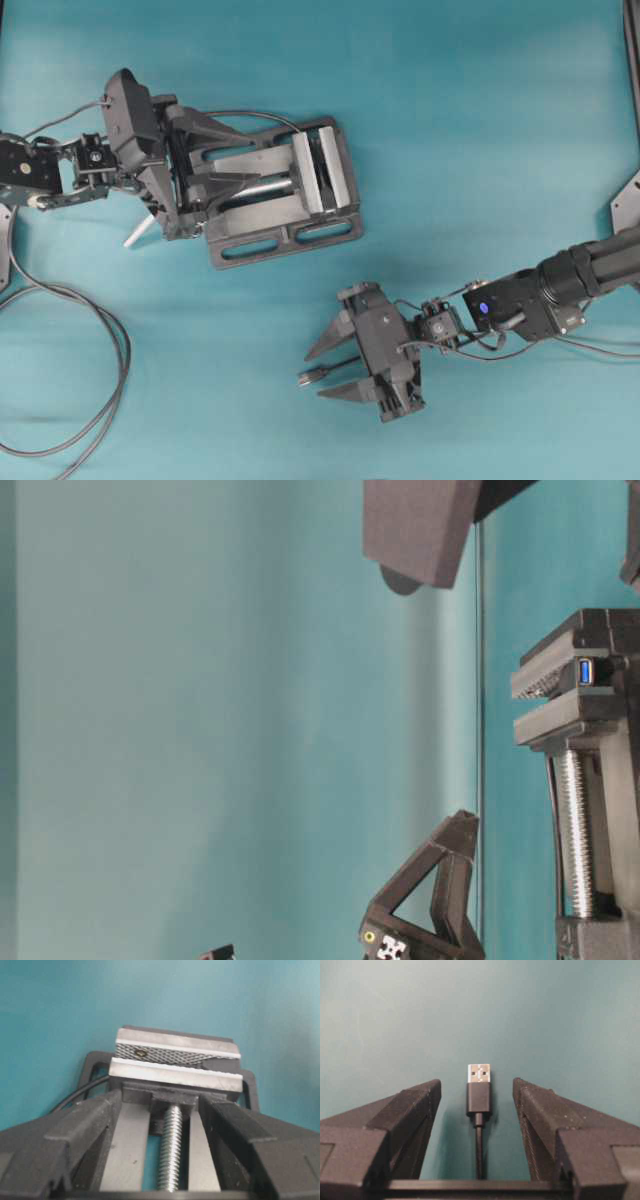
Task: Insert the USB cable into the fixed female connector.
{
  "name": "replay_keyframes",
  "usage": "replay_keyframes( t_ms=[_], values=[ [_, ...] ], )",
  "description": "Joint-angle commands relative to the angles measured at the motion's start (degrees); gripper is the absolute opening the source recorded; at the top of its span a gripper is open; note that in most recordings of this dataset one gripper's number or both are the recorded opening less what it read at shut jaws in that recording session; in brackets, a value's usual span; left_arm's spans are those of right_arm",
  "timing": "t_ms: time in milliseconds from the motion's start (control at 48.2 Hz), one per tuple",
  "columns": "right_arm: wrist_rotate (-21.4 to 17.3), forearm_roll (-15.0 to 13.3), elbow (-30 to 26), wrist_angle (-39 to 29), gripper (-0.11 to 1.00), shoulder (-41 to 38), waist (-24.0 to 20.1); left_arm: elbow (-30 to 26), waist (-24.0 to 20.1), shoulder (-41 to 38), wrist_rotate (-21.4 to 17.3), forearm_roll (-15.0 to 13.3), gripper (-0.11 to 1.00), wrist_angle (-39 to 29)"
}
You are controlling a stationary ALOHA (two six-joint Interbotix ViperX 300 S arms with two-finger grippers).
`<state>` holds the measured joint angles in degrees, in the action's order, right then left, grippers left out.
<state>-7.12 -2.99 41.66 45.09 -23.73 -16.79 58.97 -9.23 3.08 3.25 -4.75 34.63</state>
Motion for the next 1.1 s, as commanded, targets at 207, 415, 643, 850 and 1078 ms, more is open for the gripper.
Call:
replay_keyframes(
  t_ms=[207, 415, 643, 850, 1078],
  values=[
    [0.00, 2.11, -0.44, 1.05, 0.62, 0.35, 0.35, 0.44, 1.76, 1.05, 0.26, 0.09, 0.77, 0.44],
    [-0.09, 2.11, -0.09, 1.05, 0.62, -0.26, 0.35, 0.44, 1.76, 1.05, 0.26, 0.09, 0.77, 0.44],
    [-0.09, 2.11, 0.26, 1.05, 0.61, -0.35, 0.26, 0.44, 1.76, 0.97, 0.26, 0.00, 0.77, 0.44],
    [-0.18, 2.11, 0.79, 1.05, 0.58, -0.35, 0.09, 0.35, 1.85, 0.97, 0.26, 0.09, 0.77, 0.44],
    [-0.09, 2.11, 1.14, 0.62, 0.39, -0.35, -0.26, 0.18, 1.76, 0.97, 0.26, 0.00, 0.78, 0.44]
  ],
)
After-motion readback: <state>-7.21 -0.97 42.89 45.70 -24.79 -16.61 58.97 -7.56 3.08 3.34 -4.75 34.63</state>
